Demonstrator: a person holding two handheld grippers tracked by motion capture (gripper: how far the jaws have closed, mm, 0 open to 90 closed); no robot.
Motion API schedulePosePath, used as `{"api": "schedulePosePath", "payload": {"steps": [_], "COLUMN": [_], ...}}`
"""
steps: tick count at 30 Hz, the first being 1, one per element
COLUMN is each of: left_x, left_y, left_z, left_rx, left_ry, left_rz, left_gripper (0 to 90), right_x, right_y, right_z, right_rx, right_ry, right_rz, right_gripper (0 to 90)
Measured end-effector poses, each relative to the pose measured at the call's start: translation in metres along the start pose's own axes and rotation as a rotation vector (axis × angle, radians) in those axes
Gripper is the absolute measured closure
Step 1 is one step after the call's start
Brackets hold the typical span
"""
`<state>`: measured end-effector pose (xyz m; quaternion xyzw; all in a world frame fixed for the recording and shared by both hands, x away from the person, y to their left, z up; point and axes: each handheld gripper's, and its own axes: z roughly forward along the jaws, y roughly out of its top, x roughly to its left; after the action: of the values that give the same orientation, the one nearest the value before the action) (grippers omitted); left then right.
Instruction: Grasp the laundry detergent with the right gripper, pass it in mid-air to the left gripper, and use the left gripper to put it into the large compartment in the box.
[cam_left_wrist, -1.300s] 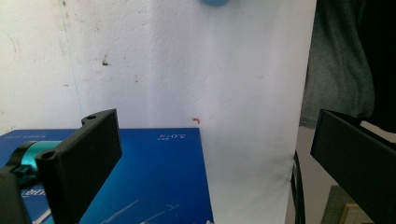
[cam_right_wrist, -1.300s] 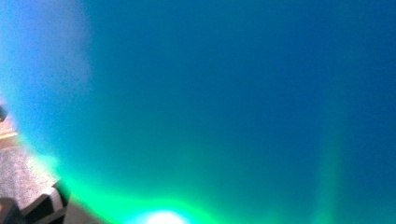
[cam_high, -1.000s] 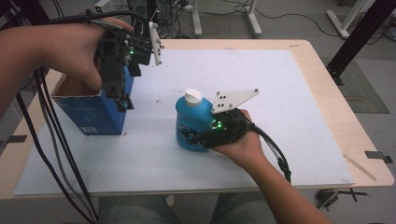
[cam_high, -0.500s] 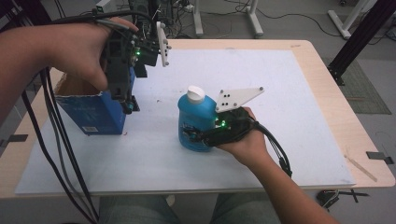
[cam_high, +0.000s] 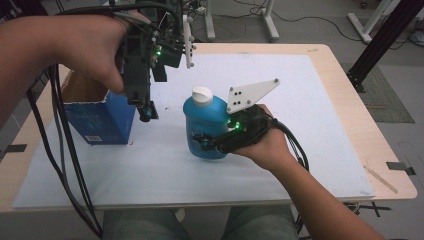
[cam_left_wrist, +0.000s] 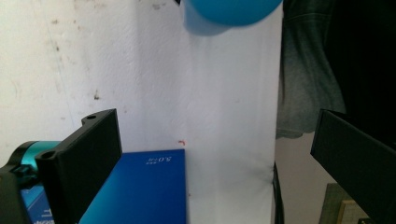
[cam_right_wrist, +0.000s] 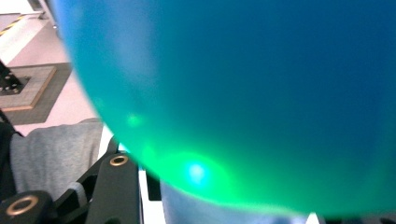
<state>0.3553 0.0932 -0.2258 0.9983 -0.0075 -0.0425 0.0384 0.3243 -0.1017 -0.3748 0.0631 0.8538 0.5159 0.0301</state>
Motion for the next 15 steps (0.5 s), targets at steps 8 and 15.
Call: {"api": "schedulePosePath", "payload": {"steps": [8, 15], "left_x": [-0.006, -0.010], "left_y": [0.015, 0.026], "left_z": [-0.003, -0.006], "left_rx": [-0.010, -0.016], "left_ry": [-0.020, -0.023], "left_rz": [-0.028, -0.024], "left_gripper": [1.8, 1.8], "right_x": [0.001, 0.001], "right_y": [0.019, 0.031], "right_z": [-0.003, -0.001], "right_rx": [-0.013, -0.004], "right_ry": [0.060, 0.102], "right_rz": [-0.022, -0.039], "right_gripper": [46.2, 46.3]}}
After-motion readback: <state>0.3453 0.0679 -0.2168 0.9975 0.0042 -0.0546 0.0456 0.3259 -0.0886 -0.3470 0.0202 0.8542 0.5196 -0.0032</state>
